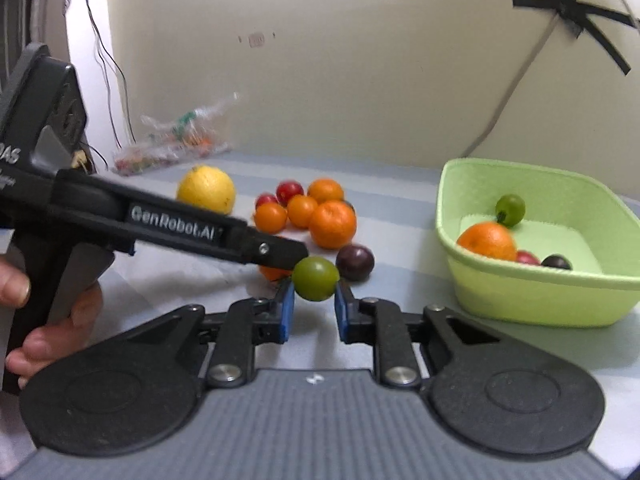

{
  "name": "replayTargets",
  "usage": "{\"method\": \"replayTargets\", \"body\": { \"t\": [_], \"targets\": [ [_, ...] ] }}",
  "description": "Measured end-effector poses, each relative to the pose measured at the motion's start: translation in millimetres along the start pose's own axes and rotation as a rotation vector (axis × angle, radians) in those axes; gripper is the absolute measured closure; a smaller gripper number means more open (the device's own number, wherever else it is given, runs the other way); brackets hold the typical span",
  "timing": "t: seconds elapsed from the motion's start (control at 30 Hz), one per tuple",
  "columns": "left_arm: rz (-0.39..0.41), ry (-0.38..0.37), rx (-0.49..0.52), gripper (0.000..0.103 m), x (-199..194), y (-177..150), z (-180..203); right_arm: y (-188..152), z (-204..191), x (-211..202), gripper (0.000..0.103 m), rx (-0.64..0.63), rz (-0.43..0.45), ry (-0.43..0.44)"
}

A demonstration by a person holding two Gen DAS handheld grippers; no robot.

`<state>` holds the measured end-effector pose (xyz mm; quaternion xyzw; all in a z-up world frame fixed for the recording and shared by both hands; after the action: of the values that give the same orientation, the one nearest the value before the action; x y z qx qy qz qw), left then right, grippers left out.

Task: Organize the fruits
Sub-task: 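Grasp a tangerine with the left tool while the right tool grasps a green cherry tomato, then carry both fruits over the basket and open both tools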

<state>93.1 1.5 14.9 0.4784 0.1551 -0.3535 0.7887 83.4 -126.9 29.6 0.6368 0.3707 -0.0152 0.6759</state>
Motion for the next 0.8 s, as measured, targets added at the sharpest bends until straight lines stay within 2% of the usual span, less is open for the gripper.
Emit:
{"method": "replayTargets", "body": {
  "t": [0.1, 0.17, 0.23, 0.33, 0.43, 0.53, 0.57, 0.67, 0.8],
  "targets": [
    [0.026, -0.063, 0.019, 0.070, -1.9, 18.1, 21.8, 6.1, 18.7, -28.2, 0.079, 0.013, 0.103, -0.055],
    [0.015, -0.088, 0.047, 0.070, 9.2, 32.0, 42.9, 10.2, 38.8, -44.9, 0.079, 0.008, 0.149, -0.142],
    [0.004, -0.097, 0.082, 0.070, 28.1, 42.7, 66.1, 11.7, 65.9, -52.8, 0.079, 0.013, 0.150, -0.238],
    [-0.017, -0.091, 0.126, 0.070, 63.0, 50.0, 91.3, 5.3, 107.3, -46.6, 0.078, 0.069, 0.096, -0.309],
    [-0.070, -0.067, 0.136, 0.069, 99.4, 51.0, 104.5, -6.8, 130.3, -40.6, 0.076, 0.149, 0.078, -0.290],
    [-0.099, -0.038, 0.148, 0.069, 119.8, 44.2, 110.6, -10.5, 132.1, -34.5, 0.075, 0.166, 0.054, -0.278],
    [-0.104, -0.035, 0.150, 0.069, 123.6, 42.5, 111.6, -10.7, 129.7, -34.0, 0.069, 0.163, 0.054, -0.286],
    [-0.094, -0.030, 0.159, 0.067, 122.5, 41.0, 112.6, -10.3, 128.0, -33.0, 0.062, 0.161, 0.069, -0.297],
    [-0.025, -0.061, 0.129, 0.065, 90.3, 49.2, 104.5, -15.3, 122.3, -44.0, 0.062, 0.181, 0.136, -0.335]
  ]
}}
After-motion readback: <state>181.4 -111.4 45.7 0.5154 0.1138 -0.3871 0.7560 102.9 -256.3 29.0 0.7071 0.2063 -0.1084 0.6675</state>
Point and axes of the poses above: each gripper's, at about its wrist camera, not at the fingertips, and x roughly the way its jaws point, z to its right, y to its top, the point moved 1 cm from there along x, roughly the way its jaws point, and after that the axes turned 10 degrees about -x, right-handed, at the moved point
